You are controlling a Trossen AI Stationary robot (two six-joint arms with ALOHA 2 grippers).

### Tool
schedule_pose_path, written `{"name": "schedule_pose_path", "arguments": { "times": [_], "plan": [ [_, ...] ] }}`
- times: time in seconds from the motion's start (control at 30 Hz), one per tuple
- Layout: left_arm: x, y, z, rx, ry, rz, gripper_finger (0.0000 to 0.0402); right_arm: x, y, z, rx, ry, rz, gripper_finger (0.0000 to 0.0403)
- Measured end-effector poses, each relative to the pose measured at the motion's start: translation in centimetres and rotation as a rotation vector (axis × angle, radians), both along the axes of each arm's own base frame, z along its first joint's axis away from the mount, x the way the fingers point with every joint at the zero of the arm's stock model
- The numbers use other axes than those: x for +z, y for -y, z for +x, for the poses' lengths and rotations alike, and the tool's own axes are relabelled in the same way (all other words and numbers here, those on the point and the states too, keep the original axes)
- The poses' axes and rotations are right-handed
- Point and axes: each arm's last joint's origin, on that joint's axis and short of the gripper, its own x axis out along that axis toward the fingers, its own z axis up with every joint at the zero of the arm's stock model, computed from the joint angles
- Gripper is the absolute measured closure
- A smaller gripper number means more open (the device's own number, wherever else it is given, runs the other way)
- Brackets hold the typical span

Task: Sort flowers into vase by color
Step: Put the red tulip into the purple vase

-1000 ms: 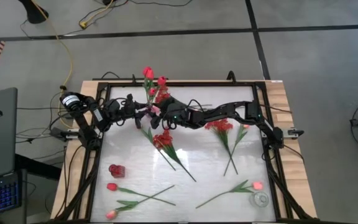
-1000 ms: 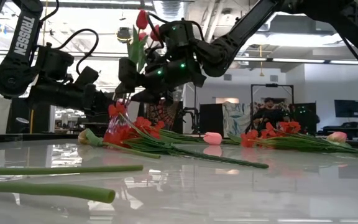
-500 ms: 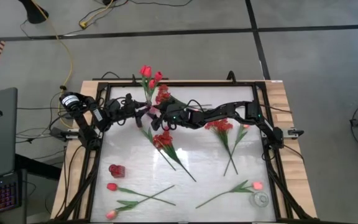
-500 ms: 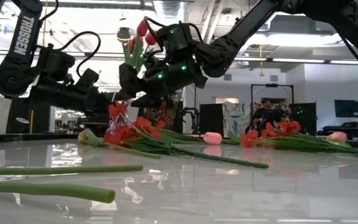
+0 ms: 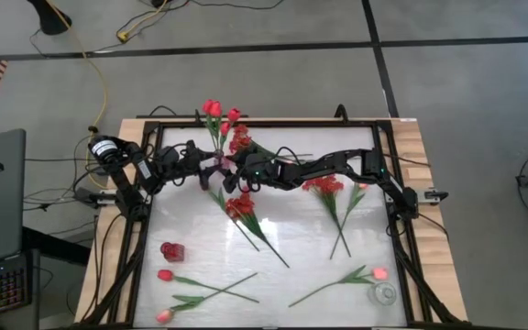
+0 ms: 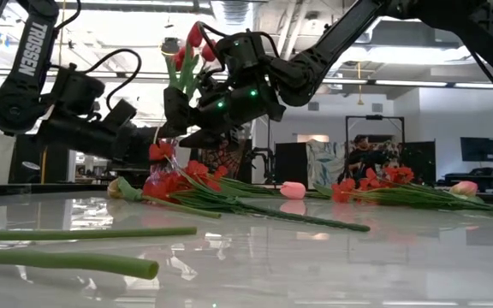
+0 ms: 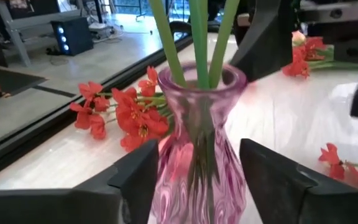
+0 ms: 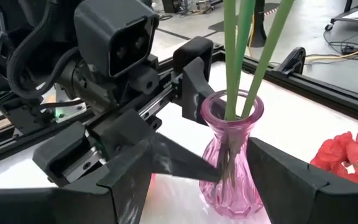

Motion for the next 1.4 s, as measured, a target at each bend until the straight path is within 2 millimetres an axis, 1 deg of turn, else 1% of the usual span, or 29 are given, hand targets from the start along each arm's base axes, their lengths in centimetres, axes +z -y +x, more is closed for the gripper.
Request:
{"name": "schedule_pose_path", "arguments": {
  "times": [0.1, 0.2, 0.33, 0.5, 0.67, 0.77, 0.83, 0.9, 0.97, 1.07, 1.2, 1.3, 1.4],
  "plan": [
    [-0.1, 0.2, -0.2, -0.002, -0.011, 0.003, 0.0166, 0.0, 0.0, 0.0, 0.001, -0.003, -0.004, 0.0117],
    [-0.2, 0.4, -0.4, -0.004, -0.019, 0.007, 0.0158, 0.0, 0.0, 0.0, 0.002, -0.004, -0.008, 0.0117],
    [-0.3, 0.6, -0.7, 0.002, -0.020, 0.008, 0.0157, 0.0, 0.0, 0.0, 0.014, -0.028, -0.048, 0.0117],
    [0.1, 1.1, -1.3, 0.005, 0.011, 0.036, 0.0156, -0.2, -0.1, -0.2, 0.019, -0.085, -0.042, 0.0117],
    [-0.1, 1.3, -1.4, 0.005, -0.021, 0.007, 0.0156, -0.3, -0.1, -0.7, 0.022, -0.176, -0.030, 0.0117],
    [0.4, 1.3, -1.4, 0.007, -0.005, 0.011, 0.0156, 0.2, -0.2, -1.1, 0.026, -0.227, -0.030, 0.0117],
    [0.7, 1.3, -1.5, 0.013, 0.002, 0.001, 0.0156, 1.0, -0.3, -1.5, 0.032, -0.265, -0.038, 0.0117],
    [1.1, 1.3, -1.6, 0.028, 0.011, 0.003, 0.0156, 1.5, -0.5, -1.7, 0.036, -0.280, -0.038, 0.0117],
    [1.4, 1.4, -1.7, 0.043, 0.000, -0.009, 0.0156, 1.9, -0.6, -2.2, 0.039, -0.331, -0.030, 0.0117],
    [1.6, 1.3, -1.7, 0.066, -0.058, -0.051, 0.0156, 2.7, -0.7, -2.8, 0.042, -0.362, -0.026, 0.0117],
    [2.4, 1.1, -1.7, 0.114, -0.150, -0.111, 0.0156, 3.8, -1.0, -3.5, 0.048, -0.407, -0.019, 0.0117],
    [3.6, 1.1, -1.7, 0.126, -0.208, -0.155, 0.0156, 4.6, -1.4, -4.0, 0.053, -0.430, -0.018, 0.0117],
    [5.2, 1.4, -2.0, 0.124, -0.260, -0.197, 0.0156, 5.3, -1.9, -4.5, 0.064, -0.455, -0.016, 0.0117]
  ]
}}
